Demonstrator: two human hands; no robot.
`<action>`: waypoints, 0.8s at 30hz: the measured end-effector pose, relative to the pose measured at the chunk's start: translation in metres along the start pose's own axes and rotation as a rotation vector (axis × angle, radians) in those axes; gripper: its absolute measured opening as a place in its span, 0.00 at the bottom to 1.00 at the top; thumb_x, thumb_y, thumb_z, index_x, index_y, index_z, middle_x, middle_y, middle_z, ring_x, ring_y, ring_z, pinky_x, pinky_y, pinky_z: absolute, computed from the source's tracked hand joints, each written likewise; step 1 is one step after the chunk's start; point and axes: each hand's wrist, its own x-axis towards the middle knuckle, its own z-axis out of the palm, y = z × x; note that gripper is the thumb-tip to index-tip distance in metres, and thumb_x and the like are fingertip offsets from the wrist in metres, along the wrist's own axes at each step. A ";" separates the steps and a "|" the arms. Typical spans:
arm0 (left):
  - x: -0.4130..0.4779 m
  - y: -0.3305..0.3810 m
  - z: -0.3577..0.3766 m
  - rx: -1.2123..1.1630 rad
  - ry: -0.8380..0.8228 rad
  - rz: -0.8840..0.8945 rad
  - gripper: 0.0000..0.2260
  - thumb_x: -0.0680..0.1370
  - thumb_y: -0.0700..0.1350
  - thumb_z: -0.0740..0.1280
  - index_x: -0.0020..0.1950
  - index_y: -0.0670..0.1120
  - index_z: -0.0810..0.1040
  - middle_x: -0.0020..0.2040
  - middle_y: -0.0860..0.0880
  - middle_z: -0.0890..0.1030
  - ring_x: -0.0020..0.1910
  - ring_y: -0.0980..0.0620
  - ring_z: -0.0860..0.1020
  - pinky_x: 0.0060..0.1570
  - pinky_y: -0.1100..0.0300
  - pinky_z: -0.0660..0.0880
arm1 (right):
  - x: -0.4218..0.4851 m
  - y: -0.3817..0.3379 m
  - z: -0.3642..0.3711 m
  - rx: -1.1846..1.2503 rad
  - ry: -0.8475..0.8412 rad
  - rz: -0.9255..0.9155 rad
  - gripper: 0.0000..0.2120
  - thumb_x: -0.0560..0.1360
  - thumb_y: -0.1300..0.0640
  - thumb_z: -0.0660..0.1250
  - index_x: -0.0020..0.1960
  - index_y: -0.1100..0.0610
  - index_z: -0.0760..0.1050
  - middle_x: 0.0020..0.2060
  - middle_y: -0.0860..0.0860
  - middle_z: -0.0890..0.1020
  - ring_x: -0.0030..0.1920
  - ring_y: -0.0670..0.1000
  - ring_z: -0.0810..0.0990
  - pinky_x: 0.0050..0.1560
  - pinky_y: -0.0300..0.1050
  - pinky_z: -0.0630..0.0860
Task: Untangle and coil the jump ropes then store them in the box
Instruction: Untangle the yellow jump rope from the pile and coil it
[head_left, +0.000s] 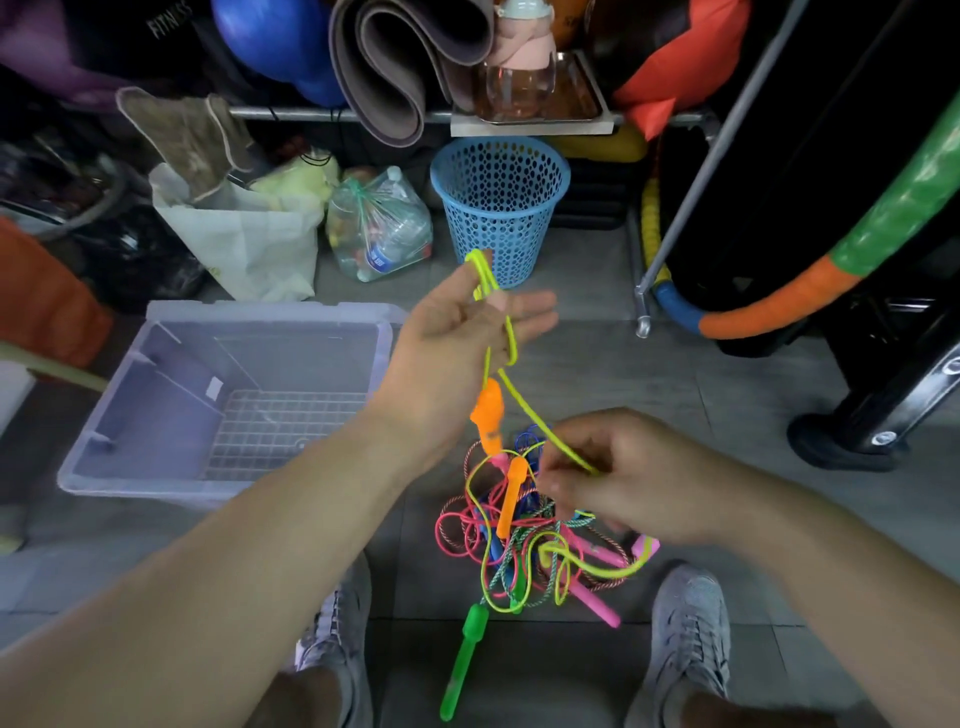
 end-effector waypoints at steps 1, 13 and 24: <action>-0.001 -0.004 -0.003 0.187 -0.033 0.033 0.14 0.85 0.38 0.57 0.67 0.53 0.69 0.54 0.44 0.85 0.55 0.46 0.84 0.61 0.54 0.75 | -0.003 -0.004 -0.006 0.014 0.006 -0.033 0.09 0.77 0.52 0.69 0.40 0.54 0.78 0.32 0.54 0.81 0.27 0.44 0.72 0.30 0.40 0.69; -0.024 -0.013 0.009 0.297 -0.501 -0.211 0.15 0.80 0.48 0.61 0.66 0.50 0.78 0.38 0.46 0.82 0.36 0.44 0.75 0.38 0.58 0.75 | 0.004 0.005 -0.041 0.480 0.676 -0.166 0.08 0.73 0.52 0.72 0.37 0.54 0.80 0.27 0.50 0.73 0.28 0.49 0.68 0.32 0.45 0.69; -0.013 0.001 0.011 -0.341 -0.430 -0.328 0.17 0.79 0.39 0.61 0.67 0.42 0.77 0.43 0.44 0.84 0.40 0.48 0.84 0.54 0.48 0.81 | 0.009 0.011 -0.020 0.334 0.493 0.201 0.20 0.78 0.46 0.66 0.37 0.60 0.78 0.27 0.53 0.79 0.24 0.50 0.74 0.27 0.43 0.75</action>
